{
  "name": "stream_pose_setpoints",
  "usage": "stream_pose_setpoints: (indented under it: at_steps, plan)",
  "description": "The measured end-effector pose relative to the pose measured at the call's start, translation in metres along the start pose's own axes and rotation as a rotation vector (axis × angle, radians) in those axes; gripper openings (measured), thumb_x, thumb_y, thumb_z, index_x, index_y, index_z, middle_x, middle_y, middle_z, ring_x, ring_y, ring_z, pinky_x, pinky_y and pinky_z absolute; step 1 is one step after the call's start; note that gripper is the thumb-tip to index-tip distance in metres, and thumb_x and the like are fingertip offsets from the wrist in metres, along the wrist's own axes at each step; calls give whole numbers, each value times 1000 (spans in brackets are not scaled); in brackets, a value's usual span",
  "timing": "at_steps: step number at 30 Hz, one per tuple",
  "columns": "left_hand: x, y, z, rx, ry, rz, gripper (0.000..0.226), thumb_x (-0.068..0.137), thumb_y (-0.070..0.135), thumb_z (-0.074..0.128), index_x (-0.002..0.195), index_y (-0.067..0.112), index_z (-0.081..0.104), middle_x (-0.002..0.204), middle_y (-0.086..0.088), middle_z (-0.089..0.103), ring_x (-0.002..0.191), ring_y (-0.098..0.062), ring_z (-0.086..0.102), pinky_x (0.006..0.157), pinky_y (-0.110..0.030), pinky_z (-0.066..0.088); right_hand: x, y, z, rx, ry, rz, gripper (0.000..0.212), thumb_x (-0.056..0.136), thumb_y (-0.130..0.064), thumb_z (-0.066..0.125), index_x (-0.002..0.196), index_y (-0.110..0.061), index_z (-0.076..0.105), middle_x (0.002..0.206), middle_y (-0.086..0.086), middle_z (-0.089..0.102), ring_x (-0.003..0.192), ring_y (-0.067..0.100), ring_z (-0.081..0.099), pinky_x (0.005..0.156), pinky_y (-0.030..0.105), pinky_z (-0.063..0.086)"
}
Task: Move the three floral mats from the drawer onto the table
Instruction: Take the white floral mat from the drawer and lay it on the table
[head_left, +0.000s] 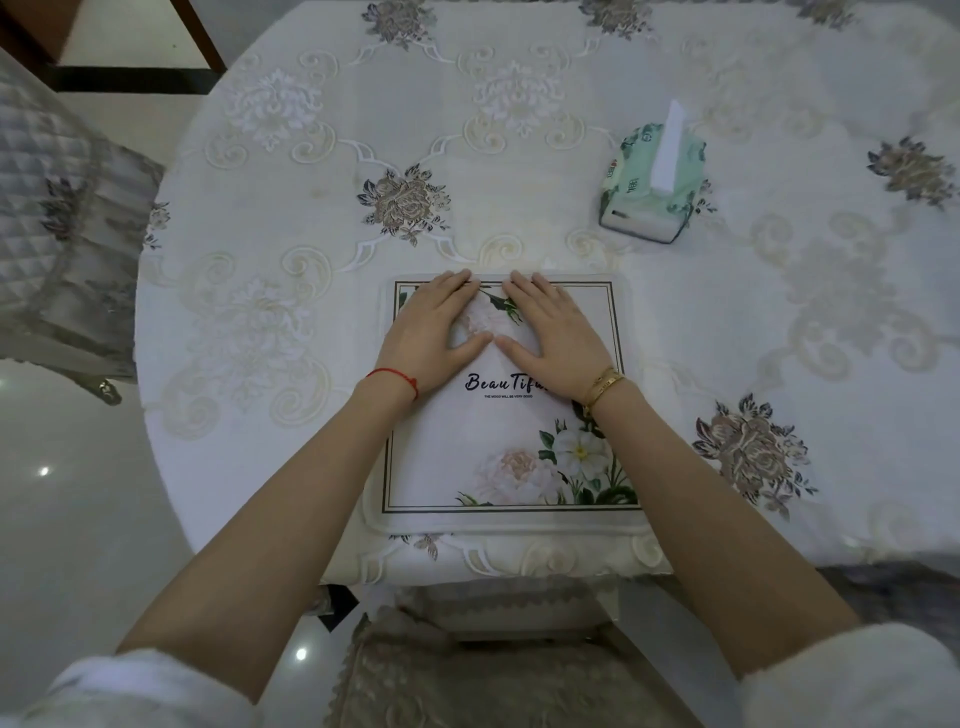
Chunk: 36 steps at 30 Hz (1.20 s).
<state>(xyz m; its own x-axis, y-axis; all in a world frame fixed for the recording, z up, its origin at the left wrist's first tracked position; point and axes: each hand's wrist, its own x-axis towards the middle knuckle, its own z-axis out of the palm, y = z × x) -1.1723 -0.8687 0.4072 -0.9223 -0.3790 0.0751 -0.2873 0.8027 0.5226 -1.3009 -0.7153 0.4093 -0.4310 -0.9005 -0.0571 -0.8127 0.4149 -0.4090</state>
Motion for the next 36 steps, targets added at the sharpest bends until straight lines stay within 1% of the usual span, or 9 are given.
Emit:
stream_pose_setpoints:
  at_steps: [3, 9, 12, 15, 18, 22, 30, 33, 36]
  plan:
    - [0, -4, -2, 37, -6, 2, 70, 88, 46, 60, 146, 14, 37, 154, -4, 34, 144, -23, 26, 119, -39, 19, -3, 6, 0, -10, 6, 27, 71, 96, -54, 39, 153, -21, 15, 161, -3, 13, 149, 14, 5, 122, 36, 3]
    - [-19, -28, -16, 48, 31, -123, 79, 86, 55, 58, 148, 14, 32, 156, -1, 29, 145, -18, 22, 120, -36, 19, -43, 48, -19, -5, 73, 197, 76, 94, -58, 40, 153, -18, 14, 162, -1, 12, 149, 14, 7, 122, 35, 3]
    - [-33, -27, -20, 38, 35, -161, 76, 87, 51, 58, 148, 13, 31, 157, -2, 27, 146, -18, 19, 120, -34, 17, -48, 46, -24, -31, 61, 266, 76, 95, -55, 41, 153, -14, 14, 162, 3, 11, 149, 18, 5, 122, 37, 0]
    - [-50, -10, -16, 24, 24, -80, 73, 89, 42, 59, 148, 10, 31, 157, -7, 27, 146, -21, 19, 121, -34, 14, -51, 17, -17, -37, 97, 199, 73, 97, -48, 42, 153, -10, 13, 162, 6, 9, 149, 21, 1, 122, 35, -5]
    - [-70, 7, -5, 21, 6, -57, 72, 92, 41, 55, 150, 13, 25, 159, -4, 22, 148, -17, 14, 121, -34, 12, -61, -17, 4, -11, 55, 95, 73, 97, -46, 44, 153, -11, 13, 162, 5, 7, 150, 20, 0, 121, 34, -6]
    - [-84, 11, 2, 42, 3, -103, 72, 95, 44, 49, 152, 14, 18, 161, -1, 14, 148, -12, 7, 122, -31, 7, -73, -23, 17, -25, 27, 129, 75, 97, -53, 37, 153, -14, 6, 162, 1, 3, 149, 16, -2, 122, 35, -3]
    - [-104, 5, -8, 78, -45, -165, 72, 97, 45, 43, 153, 12, 12, 162, -1, 9, 149, -13, 4, 122, -34, 4, -120, 11, 2, 3, 39, 237, 80, 95, -55, 40, 153, -14, 4, 162, 0, -1, 149, 12, -3, 122, 33, -3]
    - [-116, 7, -16, 28, -57, -171, 70, 96, 40, 49, 152, 12, 17, 161, -3, 13, 149, -15, 7, 121, -30, 2, -134, 9, -2, 37, 47, 256, 80, 95, -51, 44, 153, -11, 7, 162, 3, 2, 149, 15, -1, 122, 34, -4]
    - [-136, 20, -17, -10, -52, -140, 70, 94, 39, 54, 151, 14, 23, 159, -3, 21, 147, -17, 14, 120, -28, 8, -153, -8, 1, 68, 61, 199, 77, 95, -49, 45, 153, -11, 11, 162, 2, 6, 149, 13, -1, 121, 30, -4]
